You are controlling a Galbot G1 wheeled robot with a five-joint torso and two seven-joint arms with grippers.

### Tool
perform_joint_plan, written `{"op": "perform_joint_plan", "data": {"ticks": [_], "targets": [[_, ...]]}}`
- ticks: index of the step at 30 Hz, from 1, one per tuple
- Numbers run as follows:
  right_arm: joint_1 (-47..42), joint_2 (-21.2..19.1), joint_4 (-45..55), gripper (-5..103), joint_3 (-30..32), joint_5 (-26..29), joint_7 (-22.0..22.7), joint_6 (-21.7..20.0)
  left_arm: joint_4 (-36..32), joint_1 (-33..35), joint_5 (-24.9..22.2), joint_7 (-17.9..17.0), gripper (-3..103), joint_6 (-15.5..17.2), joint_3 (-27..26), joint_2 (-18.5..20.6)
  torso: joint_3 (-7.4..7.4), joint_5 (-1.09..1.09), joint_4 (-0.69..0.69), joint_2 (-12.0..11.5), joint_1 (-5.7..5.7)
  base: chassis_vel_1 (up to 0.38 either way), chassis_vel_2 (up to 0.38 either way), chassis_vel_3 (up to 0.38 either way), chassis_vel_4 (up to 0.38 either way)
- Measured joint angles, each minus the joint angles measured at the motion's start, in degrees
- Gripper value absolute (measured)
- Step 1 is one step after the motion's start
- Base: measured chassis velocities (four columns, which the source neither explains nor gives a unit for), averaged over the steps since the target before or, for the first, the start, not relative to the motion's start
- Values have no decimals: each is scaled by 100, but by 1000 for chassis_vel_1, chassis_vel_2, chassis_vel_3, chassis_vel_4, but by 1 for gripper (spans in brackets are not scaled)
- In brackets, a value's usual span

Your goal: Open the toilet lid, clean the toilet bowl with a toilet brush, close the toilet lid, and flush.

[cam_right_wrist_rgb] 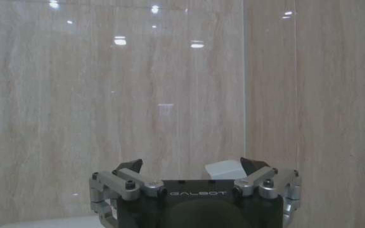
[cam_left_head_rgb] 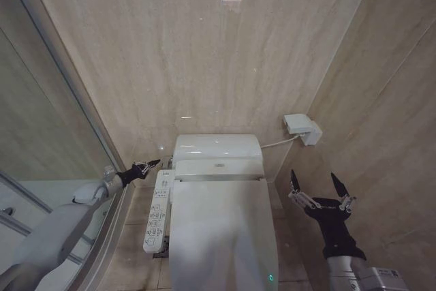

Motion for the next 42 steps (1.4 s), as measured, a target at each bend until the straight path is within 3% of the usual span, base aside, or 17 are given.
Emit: {"op": "perform_joint_plan", "data": {"ticks": [8, 25, 35, 42], "targets": [[0, 0, 0, 100, 0, 0, 0, 0, 152, -129, 38, 67, 0, -62, 118, -259, -1, 1, 1, 0, 0, 0, 0, 0, 0], [0, 0, 0, 100, 0, 0, 0, 0, 344, -137, 124, 196, 0, -66, 90, -405, -1, 2, 4, 1, -2, 0, 0, 0, 0], [0, 0, 0, 100, 0, 0, 0, 0, 433, -64, 199, 252, 0, -39, 55, -427, 2, -2, -2, -2, 2, 0, 0, 0, 0], [0, 0, 0, 100, 0, 0, 0, 0, 619, -145, 231, 267, 0, -67, 55, -535, 0, 0, 4, -1, -1, 0, 0, 0, 0]]}}
